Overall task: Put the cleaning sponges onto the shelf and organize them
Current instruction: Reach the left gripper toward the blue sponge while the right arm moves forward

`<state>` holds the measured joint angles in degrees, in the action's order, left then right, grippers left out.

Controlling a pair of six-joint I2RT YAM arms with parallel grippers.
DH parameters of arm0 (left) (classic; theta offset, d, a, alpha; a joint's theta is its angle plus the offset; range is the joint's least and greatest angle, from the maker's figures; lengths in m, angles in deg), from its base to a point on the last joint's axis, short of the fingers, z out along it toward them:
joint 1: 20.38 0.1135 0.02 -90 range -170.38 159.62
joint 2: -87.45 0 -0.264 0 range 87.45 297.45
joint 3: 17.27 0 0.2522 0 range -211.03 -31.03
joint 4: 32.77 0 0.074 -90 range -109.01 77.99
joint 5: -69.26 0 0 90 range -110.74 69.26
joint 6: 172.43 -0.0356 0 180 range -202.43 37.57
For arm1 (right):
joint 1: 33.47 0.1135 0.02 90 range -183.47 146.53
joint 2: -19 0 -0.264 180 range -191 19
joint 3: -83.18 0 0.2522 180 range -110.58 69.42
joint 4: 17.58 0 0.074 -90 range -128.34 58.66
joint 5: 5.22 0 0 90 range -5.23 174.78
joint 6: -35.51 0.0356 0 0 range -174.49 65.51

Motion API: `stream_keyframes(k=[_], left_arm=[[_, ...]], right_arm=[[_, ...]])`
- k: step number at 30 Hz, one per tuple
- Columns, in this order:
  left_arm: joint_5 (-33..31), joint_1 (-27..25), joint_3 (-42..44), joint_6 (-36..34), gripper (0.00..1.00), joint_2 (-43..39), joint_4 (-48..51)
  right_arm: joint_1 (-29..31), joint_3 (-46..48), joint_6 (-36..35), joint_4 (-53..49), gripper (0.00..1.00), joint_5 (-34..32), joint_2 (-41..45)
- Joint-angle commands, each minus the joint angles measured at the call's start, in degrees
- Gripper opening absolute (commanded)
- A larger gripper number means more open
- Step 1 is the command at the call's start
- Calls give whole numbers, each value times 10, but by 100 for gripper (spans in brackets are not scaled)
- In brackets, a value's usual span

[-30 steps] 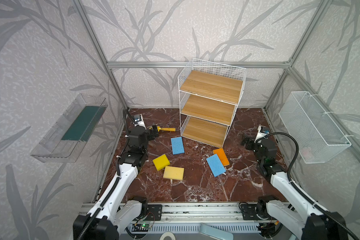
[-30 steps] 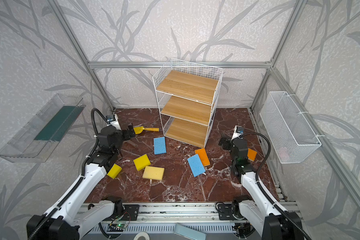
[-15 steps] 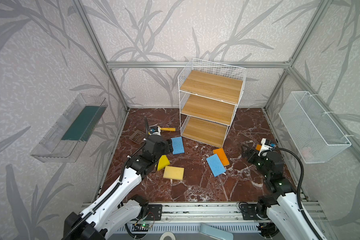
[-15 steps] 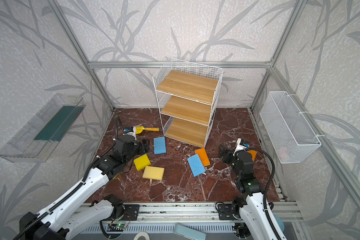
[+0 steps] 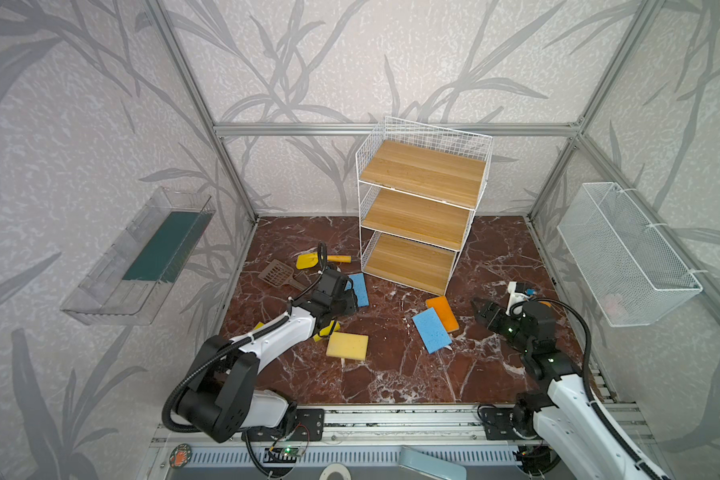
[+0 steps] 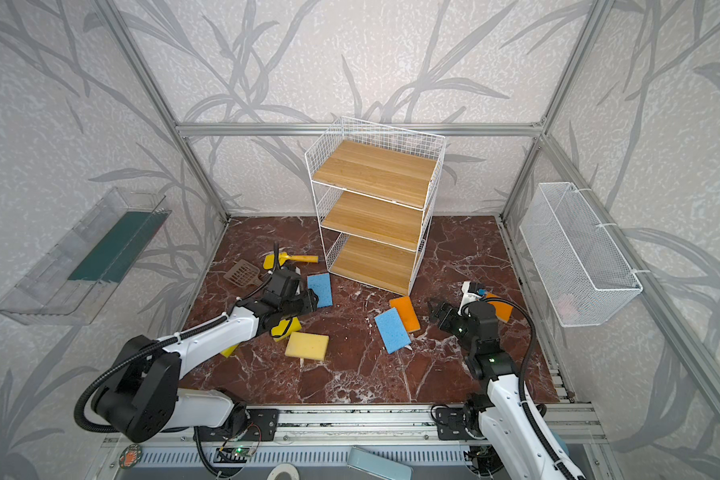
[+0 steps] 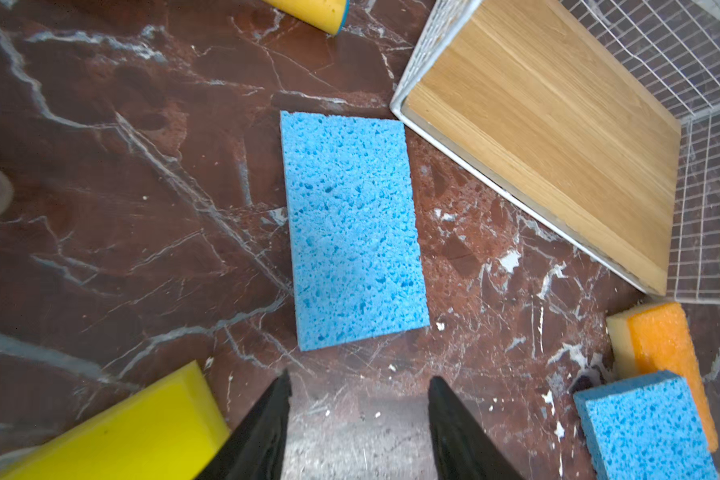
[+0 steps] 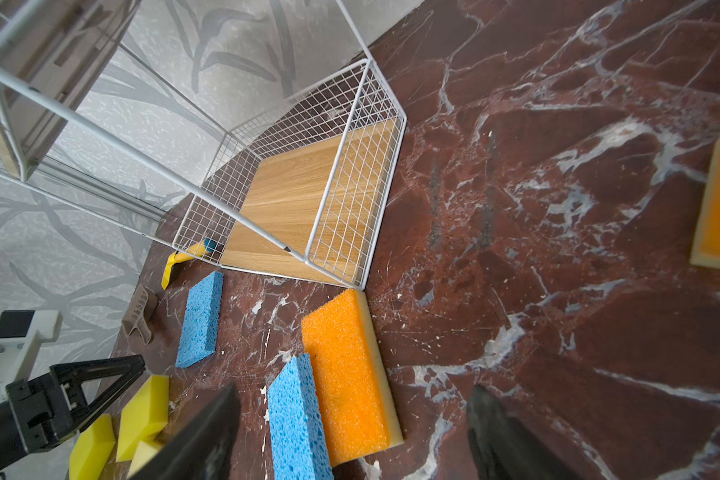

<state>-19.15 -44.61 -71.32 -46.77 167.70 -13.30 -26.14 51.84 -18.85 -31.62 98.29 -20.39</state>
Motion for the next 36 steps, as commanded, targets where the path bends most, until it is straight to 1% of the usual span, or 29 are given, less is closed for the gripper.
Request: stream_keyframes(k=[1,5,6,7,12,15,23,26,28,30,33,36], left_arm=[[24,23,-22,10,51,26,-28],[29,43,-27,7,51,45,-30],[35,46,-28,7,50,51,-37],[42,47,-30,7,49,58,-43],[69,48,-51,0,42,104,-47],[77,47,-51,-1,39,118,-55],[39,41,-50,-7,35,121,-25],[14,34,-50,-10,37,113,-11],[3,29,-48,-11,43,104,-8],[-8,25,-49,-13,47,99,-1],[-14,23,-49,-14,47,101,4],[-12,22,-45,-11,45,106,-2]], right_arm=[[2,1,4,37,83,19,-9],[3,0,4,47,83,21,-24],[4,-1,21,50,83,21,-28],[4,-1,22,55,83,22,-34],[8,-7,20,61,83,22,-54],[10,-9,17,62,83,21,-59],[15,-10,16,63,83,15,-62],[16,-10,15,62,83,14,-61],[17,-10,15,60,83,13,-59],[17,-10,15,58,83,13,-58],[17,-10,14,57,83,12,-56],[17,-9,14,56,83,12,-54]])
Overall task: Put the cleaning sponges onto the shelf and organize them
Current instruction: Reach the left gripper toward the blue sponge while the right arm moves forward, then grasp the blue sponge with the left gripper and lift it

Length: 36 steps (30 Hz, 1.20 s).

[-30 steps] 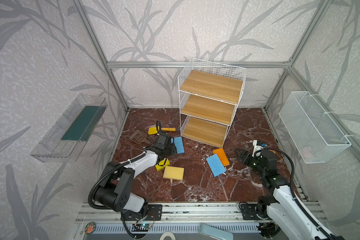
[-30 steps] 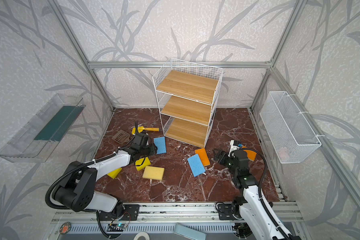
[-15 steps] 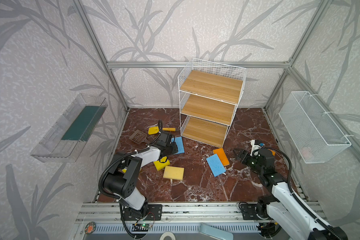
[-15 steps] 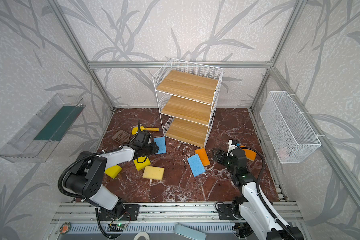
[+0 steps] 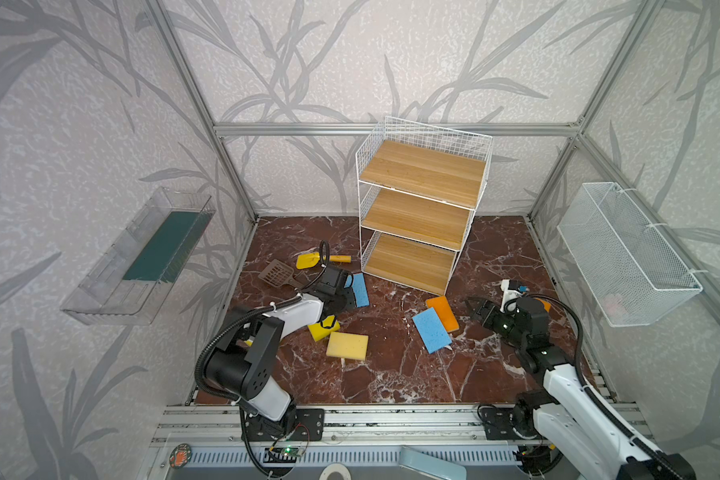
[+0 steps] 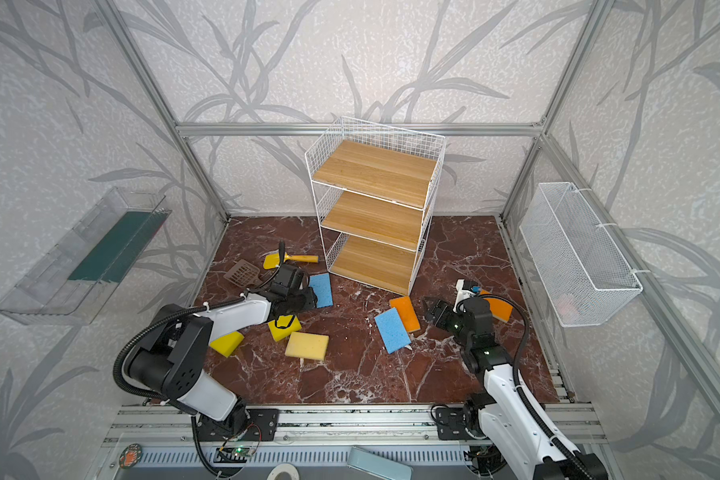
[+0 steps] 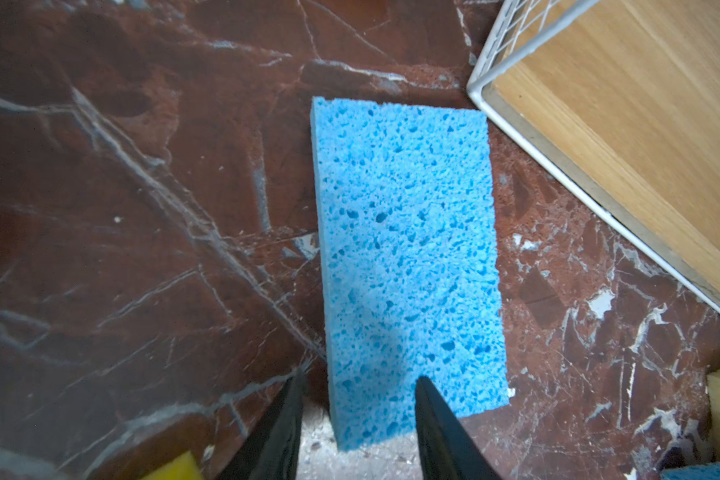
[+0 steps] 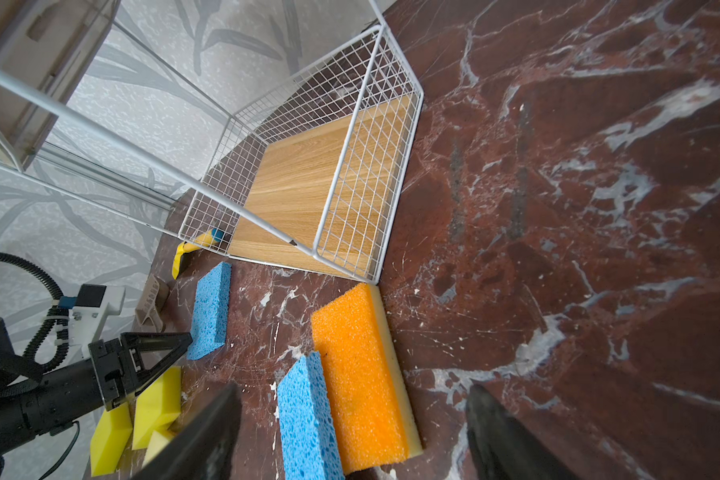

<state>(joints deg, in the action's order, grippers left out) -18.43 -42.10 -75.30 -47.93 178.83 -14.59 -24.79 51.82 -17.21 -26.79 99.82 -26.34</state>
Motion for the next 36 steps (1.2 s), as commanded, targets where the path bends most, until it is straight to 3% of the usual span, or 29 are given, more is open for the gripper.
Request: stream_keyframes(k=[1,6,21,28,36], left_arm=[[-16,-3,-3,3,44,-4,6],[-5,-4,0,11,39,13,-11],[5,-19,14,1,7,-15,-7],[-17,-80,-9,-47,1,-65,47],[-24,-150,-61,-84,0,-69,88]], right_arm=[[4,-9,-3,7,83,-4,6],[4,-8,-3,5,83,-5,7],[4,-9,-3,-7,84,-5,22],[4,4,9,3,85,-21,43],[4,3,8,-17,87,-36,65]])
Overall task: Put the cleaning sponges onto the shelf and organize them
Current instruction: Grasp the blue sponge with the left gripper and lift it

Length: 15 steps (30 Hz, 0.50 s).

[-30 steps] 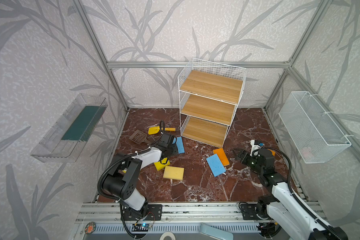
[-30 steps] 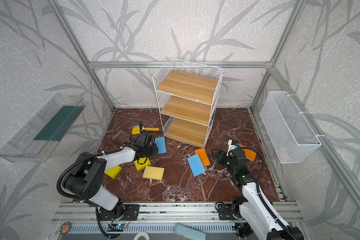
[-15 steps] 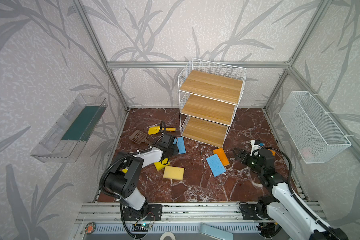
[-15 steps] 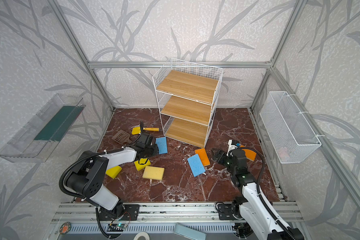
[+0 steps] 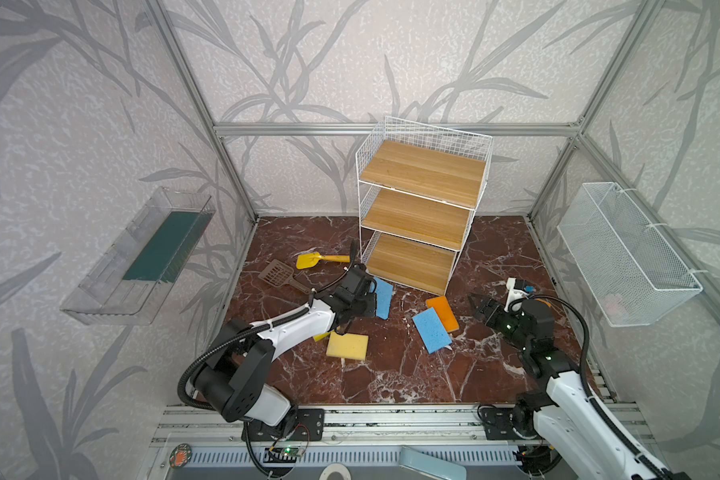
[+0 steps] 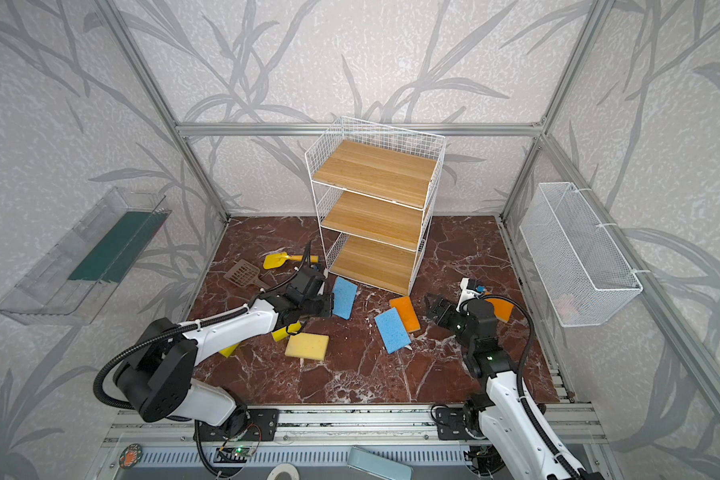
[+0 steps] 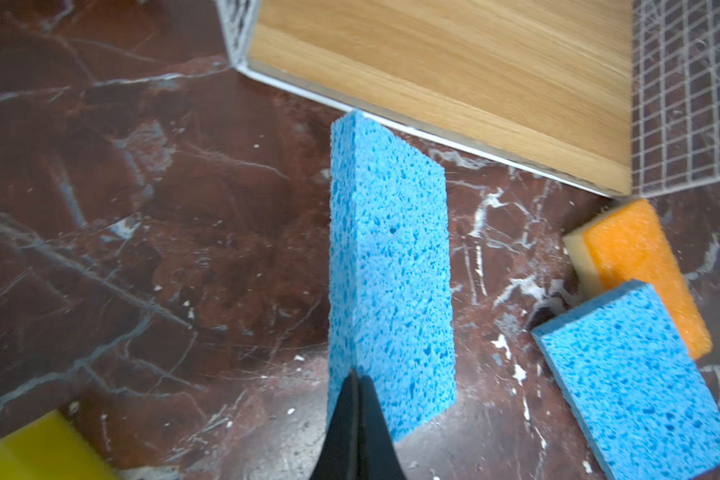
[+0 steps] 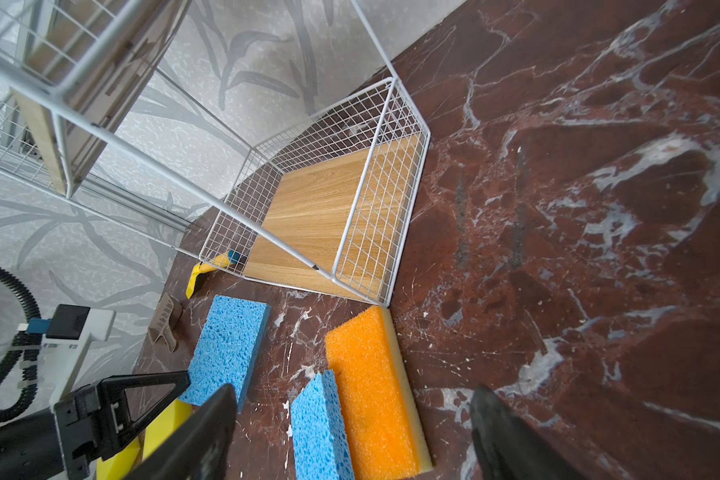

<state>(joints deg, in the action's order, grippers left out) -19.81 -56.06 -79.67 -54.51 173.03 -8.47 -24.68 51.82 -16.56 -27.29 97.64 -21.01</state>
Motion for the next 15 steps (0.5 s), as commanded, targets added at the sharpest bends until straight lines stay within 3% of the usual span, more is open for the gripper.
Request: stream_keyframes(k=[1,15], left_arm=[[-4,-11,-20,-17,0,-10,19],[85,-20,-52,-15,0,75,-205]], right_arm=[[2,4,3,-12,87,-16,14],[2,19,14,7,87,-25,0]])
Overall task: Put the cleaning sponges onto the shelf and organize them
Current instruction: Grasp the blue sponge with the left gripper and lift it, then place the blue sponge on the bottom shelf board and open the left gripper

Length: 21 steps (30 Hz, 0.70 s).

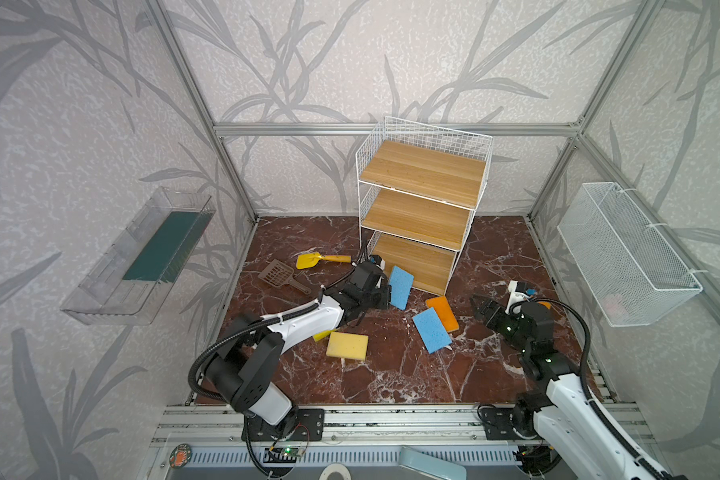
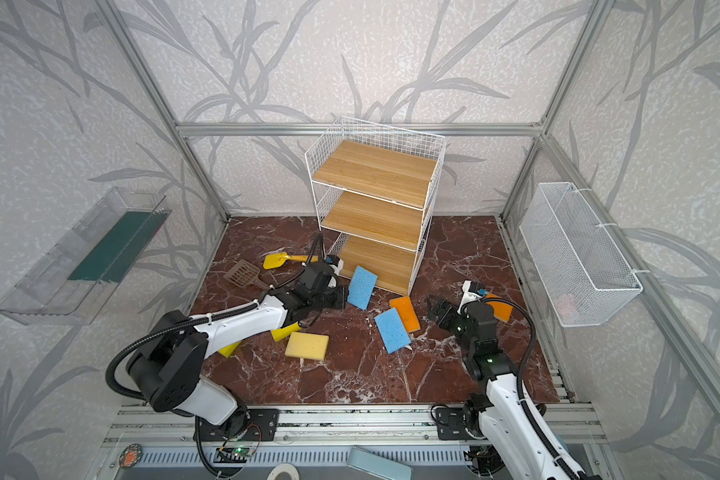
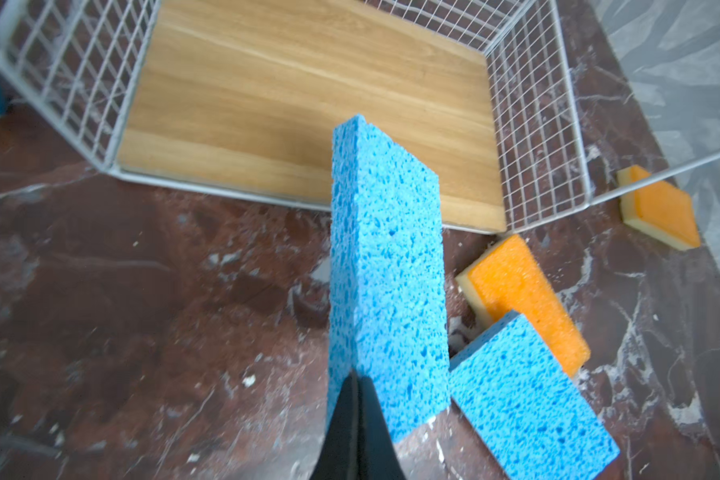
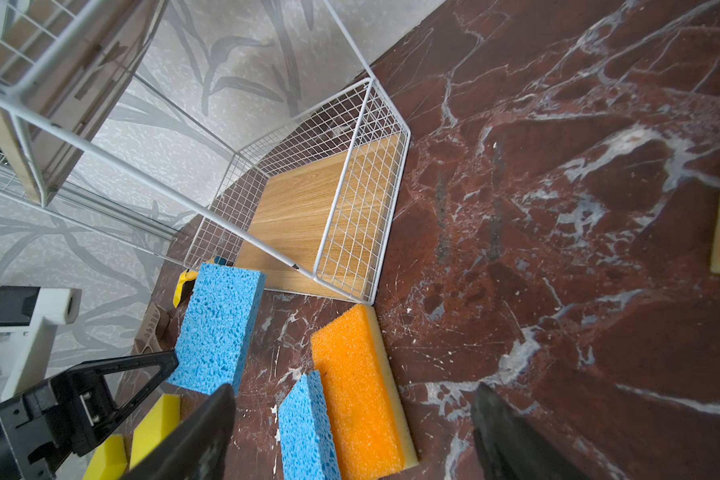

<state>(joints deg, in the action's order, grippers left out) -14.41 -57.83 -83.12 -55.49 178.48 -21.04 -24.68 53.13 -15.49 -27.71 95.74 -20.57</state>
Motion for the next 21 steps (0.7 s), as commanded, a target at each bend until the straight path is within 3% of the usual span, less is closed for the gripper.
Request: stream_keyframes(k=[1,11,21], left_arm=[[36,-2,-17,-2,0,31,-102],[90,9,-53,31,0,139,-237],[145,32,-108,76,0,230,-293]], right_arm=[[2,6,3,13,87,-5,-6],[2,4,3,31,87,10,-31],[3,-6,-6,29,86,20,-52]])
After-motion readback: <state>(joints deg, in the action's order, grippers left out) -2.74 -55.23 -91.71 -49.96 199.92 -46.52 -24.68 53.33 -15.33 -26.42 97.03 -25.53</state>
